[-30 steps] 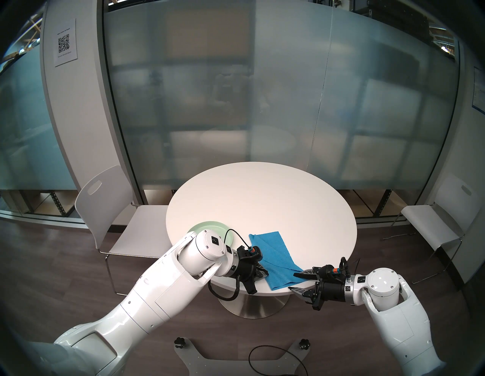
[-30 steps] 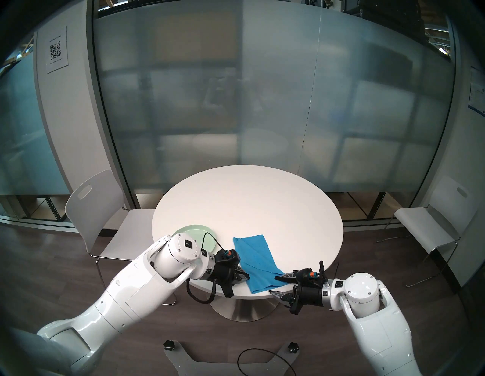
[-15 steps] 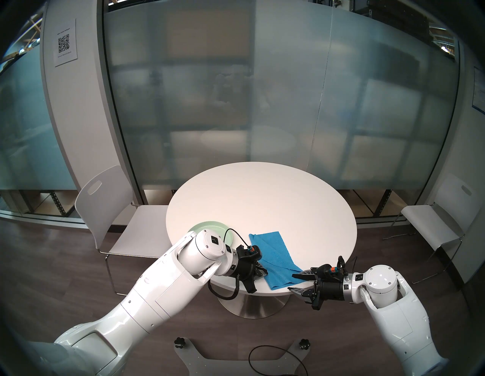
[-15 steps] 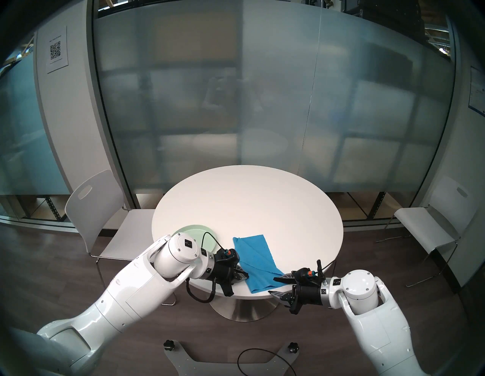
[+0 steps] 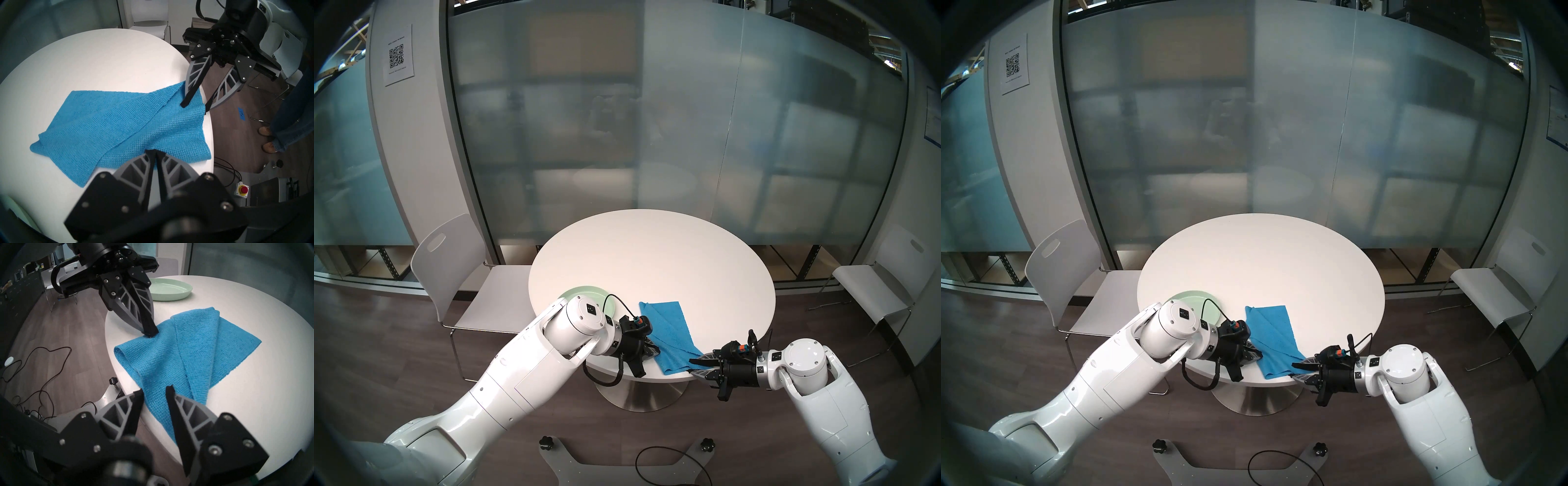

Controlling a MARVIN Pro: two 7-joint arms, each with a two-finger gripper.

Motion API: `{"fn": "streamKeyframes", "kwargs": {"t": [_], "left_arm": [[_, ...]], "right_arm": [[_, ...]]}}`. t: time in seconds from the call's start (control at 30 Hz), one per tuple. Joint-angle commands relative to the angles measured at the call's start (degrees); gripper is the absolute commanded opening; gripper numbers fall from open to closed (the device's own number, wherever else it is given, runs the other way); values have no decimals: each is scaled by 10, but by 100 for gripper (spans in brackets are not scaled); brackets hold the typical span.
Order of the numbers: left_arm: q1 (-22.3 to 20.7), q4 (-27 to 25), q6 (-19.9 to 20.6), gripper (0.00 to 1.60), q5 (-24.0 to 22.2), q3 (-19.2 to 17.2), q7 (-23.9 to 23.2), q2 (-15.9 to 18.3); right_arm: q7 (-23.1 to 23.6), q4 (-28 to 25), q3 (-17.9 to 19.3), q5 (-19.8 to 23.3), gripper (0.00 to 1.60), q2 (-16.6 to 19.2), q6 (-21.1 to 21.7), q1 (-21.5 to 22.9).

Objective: Fold the napkin in half twice and place it beside the plate

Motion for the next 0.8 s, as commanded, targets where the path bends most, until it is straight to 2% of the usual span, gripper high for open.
{"fn": "streamKeyframes", "kwargs": {"t": [0.0, 0.13, 0.17, 0.3, 0.33, 0.5, 0.53, 0.77], "left_arm": [[-3, -15, 2, 55, -1, -2, -1, 1], [-1, -18, 3, 56, -1, -2, -1, 2], [1, -19, 4, 57, -1, -3, 0, 3], [4, -24, 6, 58, -3, -7, 4, 3], [4, -26, 8, 58, -3, -8, 3, 3], [3, -27, 12, 60, -9, -19, 9, 0], [4, -29, 15, 63, -13, -25, 12, -1], [4, -24, 19, 65, -23, -43, 23, -3]], "right_arm": [[-5, -7, 6, -3, 72, 3, -1, -10], [-7, -12, 9, -4, 61, 3, 1, -13], [-9, -9, 10, -5, 53, 2, -3, -15], [-9, -14, 13, -6, 48, 3, -1, -18], [-9, -16, 14, -5, 39, 3, 0, -19], [-8, -21, 17, -4, 18, 2, 1, -22], [-7, -23, 19, -3, 0, 2, 1, -24], [-3, -29, 23, 3, 0, 2, 6, -26]]}}
